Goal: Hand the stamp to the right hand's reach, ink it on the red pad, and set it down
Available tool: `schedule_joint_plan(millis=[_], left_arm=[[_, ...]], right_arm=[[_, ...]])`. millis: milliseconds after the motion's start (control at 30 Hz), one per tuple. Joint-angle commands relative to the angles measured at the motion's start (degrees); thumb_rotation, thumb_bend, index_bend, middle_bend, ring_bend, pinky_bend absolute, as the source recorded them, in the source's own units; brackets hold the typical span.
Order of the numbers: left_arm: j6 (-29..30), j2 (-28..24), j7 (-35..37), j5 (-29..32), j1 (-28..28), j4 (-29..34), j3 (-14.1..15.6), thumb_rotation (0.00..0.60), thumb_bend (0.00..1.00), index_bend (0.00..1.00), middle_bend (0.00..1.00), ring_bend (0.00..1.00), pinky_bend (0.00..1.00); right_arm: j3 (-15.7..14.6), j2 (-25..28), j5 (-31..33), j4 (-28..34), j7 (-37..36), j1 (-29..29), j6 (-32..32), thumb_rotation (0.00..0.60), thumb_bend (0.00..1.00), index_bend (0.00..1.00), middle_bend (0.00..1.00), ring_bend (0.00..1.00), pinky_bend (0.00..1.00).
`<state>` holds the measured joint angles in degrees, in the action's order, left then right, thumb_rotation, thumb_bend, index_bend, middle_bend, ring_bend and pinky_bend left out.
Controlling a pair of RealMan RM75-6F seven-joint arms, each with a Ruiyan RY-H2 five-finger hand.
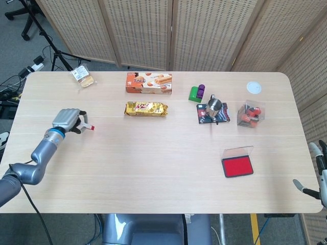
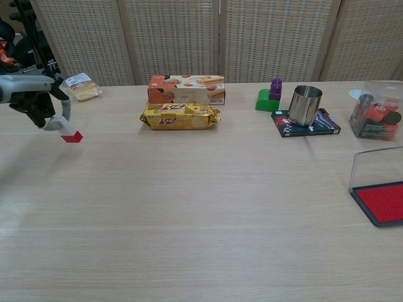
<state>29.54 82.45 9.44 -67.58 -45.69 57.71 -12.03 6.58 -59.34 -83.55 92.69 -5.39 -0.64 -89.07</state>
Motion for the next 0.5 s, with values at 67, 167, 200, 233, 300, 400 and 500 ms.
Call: schedule_joint_plan(millis=[67, 167, 200, 233, 300, 400, 500], left_arm=[[1.48, -6.08, -12.10, 12.06, -5.10, 18.61, -2.33, 0.600, 0.34, 0.60, 1.00, 1.00, 0.99], [4.54, -4.75, -19.07, 19.49, -8.63, 22.83, -1.70, 0.600, 0.35, 0.60, 1.00, 1.00, 0.99], [5.81, -3.96, -21.54, 22.68, -10.08, 24.13, -1.39, 0.600, 0.35, 0.60, 1.00, 1.00, 0.99], [6.73, -3.41, -23.16, 24.82, -11.09, 24.92, -1.17, 0.600, 0.35, 0.60, 1.00, 1.00, 0.99], [9.26, -1.57, -27.20, 30.26, -13.87, 26.62, -0.74, 0.600, 0.35, 0.60, 1.00, 1.00, 0.99], [13.85, 2.31, -33.06, 38.84, -18.48, 28.23, -0.58, 0.600, 0.35, 0.60, 1.00, 1.00, 0.99], [17.29, 5.80, -37.74, 48.14, -22.82, 28.80, -1.22, 0.600, 0.35, 0.60, 1.00, 1.00, 0.99]], right_arm=[[0.01, 0.31, -0.06, -0.04, -0.86, 0.12, -0.11, 0.600, 0.00, 0.00, 0.00, 0.00, 0.00], [0.02, 0.56, -0.16, -0.12, -1.58, 0.21, -0.26, 0.600, 0.00, 0.00, 0.00, 0.00, 0.00], [0.03, 0.64, -0.17, -0.14, -1.89, 0.25, -0.30, 0.600, 0.00, 0.00, 0.00, 0.00, 0.00], [0.06, 0.71, -0.15, -0.16, -2.13, 0.27, -0.32, 0.600, 0.00, 0.00, 0.00, 0.00, 0.00], [0.11, 0.87, -0.04, -0.30, -2.71, 0.29, -0.26, 0.600, 0.00, 0.00, 0.00, 0.00, 0.00], [0.15, 1.07, 0.20, -0.56, -3.60, 0.23, 0.13, 0.600, 0.00, 0.00, 0.00, 0.00, 0.00], [0.17, 1.18, 0.37, -0.84, -4.28, 0.13, 0.48, 0.600, 0.00, 0.00, 0.00, 0.00, 0.00]])
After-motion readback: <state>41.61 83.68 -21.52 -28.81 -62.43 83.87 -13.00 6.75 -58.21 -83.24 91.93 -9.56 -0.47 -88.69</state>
